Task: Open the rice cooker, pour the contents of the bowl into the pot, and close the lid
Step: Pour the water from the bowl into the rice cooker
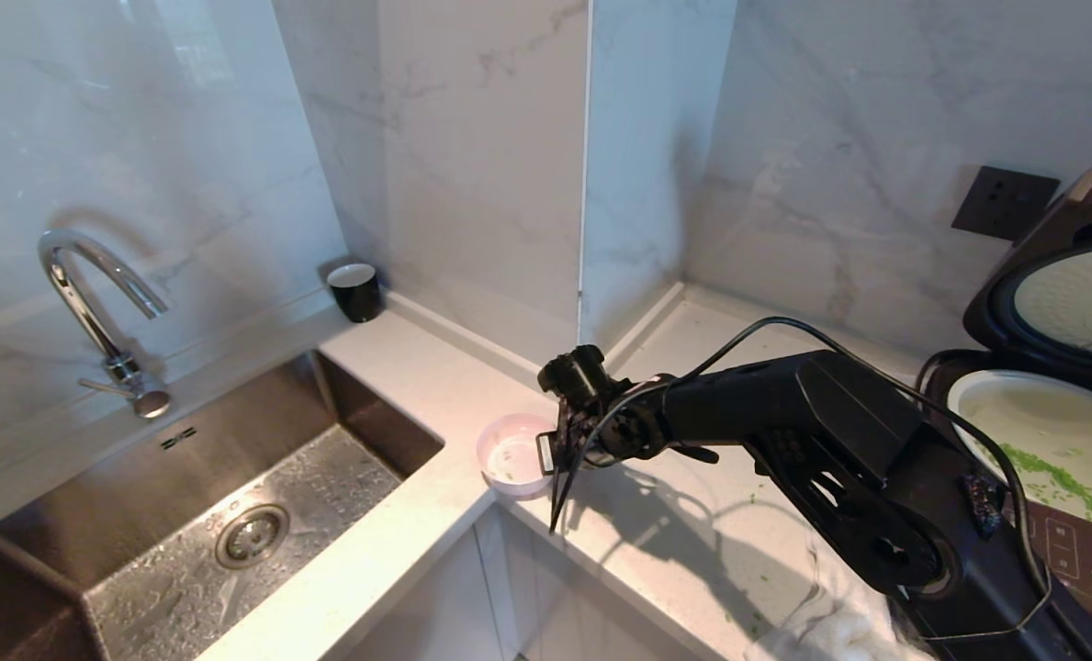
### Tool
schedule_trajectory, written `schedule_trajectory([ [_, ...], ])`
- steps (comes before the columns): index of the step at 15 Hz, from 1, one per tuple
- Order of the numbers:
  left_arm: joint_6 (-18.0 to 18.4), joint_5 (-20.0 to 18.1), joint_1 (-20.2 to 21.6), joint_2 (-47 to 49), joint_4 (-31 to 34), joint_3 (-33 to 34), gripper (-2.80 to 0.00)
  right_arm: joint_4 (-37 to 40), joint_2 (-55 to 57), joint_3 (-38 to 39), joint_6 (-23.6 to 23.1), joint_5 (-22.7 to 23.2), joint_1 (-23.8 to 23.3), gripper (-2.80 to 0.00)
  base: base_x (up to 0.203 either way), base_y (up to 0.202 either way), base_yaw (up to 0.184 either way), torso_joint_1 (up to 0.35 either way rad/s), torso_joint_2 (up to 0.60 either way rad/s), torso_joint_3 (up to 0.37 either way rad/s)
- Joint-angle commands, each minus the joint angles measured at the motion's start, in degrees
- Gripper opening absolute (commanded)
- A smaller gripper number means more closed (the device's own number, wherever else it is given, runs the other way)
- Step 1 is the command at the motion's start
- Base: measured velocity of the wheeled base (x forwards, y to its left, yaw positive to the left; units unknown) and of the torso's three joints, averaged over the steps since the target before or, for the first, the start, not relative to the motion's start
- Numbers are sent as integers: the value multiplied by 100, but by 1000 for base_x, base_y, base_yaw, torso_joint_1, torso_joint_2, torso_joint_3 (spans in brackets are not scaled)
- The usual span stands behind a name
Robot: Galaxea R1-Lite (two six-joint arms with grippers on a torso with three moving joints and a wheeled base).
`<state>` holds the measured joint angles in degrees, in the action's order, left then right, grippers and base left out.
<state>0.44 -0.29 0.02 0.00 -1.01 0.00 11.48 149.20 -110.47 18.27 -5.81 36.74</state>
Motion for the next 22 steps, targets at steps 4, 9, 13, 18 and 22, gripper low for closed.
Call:
schedule_trajectory([
  [4,9,-6,6,9,-4,44,-280,21,-75,-1,10,-7,-36,-280,0,0,0,0,0,0],
  [9,0,-6,6,9,-4,44,-280,47,-237,16,33,-3,-95,-280,0,0,0,0,0,0],
  [13,0,-6,6,9,-4,44,-280,247,-548,44,287,36,-186,-280,0,0,0,0,0,0],
  [18,-16,-6,6,9,-13,53,-280,476,-789,149,474,49,-238,-280,0,0,0,0,0,0],
  [22,-35,3,6,9,-12,53,-280,486,-1144,521,511,54,-242,-280,0,0,0,0,0,0],
])
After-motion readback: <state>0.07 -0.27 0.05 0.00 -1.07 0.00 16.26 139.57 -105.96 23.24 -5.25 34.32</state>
